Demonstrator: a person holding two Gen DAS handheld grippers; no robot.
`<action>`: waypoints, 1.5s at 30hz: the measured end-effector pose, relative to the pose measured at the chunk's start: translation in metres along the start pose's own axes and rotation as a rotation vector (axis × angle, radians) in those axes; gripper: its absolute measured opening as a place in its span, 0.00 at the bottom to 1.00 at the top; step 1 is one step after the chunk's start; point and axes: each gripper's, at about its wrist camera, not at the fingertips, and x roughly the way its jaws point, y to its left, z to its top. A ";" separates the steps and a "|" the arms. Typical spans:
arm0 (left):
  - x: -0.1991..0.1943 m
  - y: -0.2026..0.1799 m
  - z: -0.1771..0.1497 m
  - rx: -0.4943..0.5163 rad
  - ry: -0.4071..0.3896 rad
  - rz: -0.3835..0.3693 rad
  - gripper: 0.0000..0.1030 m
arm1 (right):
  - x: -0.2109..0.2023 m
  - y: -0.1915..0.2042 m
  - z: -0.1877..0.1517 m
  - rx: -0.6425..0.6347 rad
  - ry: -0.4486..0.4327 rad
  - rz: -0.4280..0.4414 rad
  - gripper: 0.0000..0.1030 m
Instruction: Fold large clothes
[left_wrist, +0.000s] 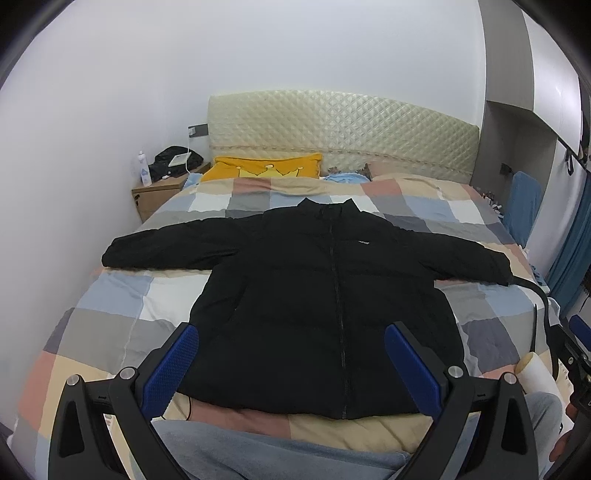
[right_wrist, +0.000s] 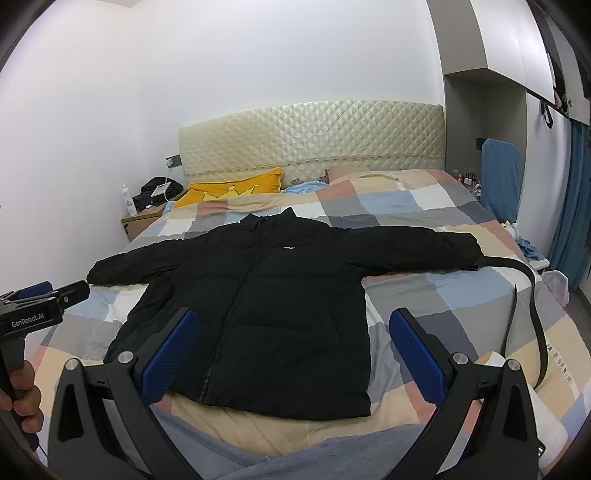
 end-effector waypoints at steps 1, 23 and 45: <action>0.000 0.000 0.000 0.000 0.001 -0.003 0.99 | 0.000 0.000 0.000 0.001 -0.001 -0.002 1.00; 0.012 0.004 -0.005 0.007 0.027 -0.018 0.99 | 0.010 -0.004 -0.005 0.033 0.025 -0.002 1.00; 0.023 -0.011 0.027 0.030 -0.031 -0.049 0.99 | 0.016 -0.018 0.007 0.040 -0.013 -0.034 1.00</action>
